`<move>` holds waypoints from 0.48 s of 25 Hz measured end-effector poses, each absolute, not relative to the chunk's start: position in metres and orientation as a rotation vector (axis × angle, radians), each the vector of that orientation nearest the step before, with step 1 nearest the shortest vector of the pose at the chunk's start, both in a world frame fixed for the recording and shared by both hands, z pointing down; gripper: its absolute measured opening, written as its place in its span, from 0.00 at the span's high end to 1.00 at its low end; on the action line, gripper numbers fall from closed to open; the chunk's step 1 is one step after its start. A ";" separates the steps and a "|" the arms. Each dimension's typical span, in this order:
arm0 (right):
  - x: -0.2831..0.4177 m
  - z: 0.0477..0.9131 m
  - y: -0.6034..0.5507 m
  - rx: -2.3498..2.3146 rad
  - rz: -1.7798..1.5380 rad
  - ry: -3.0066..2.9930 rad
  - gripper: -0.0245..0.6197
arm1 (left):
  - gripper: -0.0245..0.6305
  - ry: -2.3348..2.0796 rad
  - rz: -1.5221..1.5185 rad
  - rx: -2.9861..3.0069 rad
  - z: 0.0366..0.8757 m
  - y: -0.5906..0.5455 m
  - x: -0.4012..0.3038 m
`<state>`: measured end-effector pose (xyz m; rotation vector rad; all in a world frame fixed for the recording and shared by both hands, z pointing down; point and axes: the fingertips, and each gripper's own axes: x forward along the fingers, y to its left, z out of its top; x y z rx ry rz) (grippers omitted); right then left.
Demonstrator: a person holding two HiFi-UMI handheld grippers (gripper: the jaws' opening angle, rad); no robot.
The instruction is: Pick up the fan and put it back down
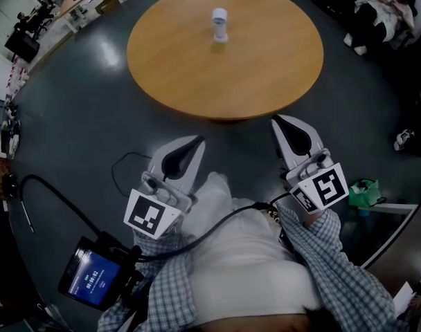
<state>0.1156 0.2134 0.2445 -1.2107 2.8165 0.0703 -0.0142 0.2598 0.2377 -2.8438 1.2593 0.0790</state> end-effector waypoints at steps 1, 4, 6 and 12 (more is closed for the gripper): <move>0.116 0.244 0.214 -1.210 0.068 2.818 0.96 | 0.96 1.261 0.083 -2.845 0.237 0.260 -0.014; 0.118 0.241 0.217 -1.218 0.068 2.823 0.96 | 0.96 1.256 0.096 -2.850 0.235 0.261 -0.011; 0.120 0.238 0.221 -1.229 0.070 2.823 0.96 | 0.96 1.246 0.096 -2.856 0.233 0.264 -0.009; 0.120 0.245 0.173 -1.278 0.079 2.812 0.96 | 0.96 1.221 0.103 -2.892 0.247 0.208 -0.012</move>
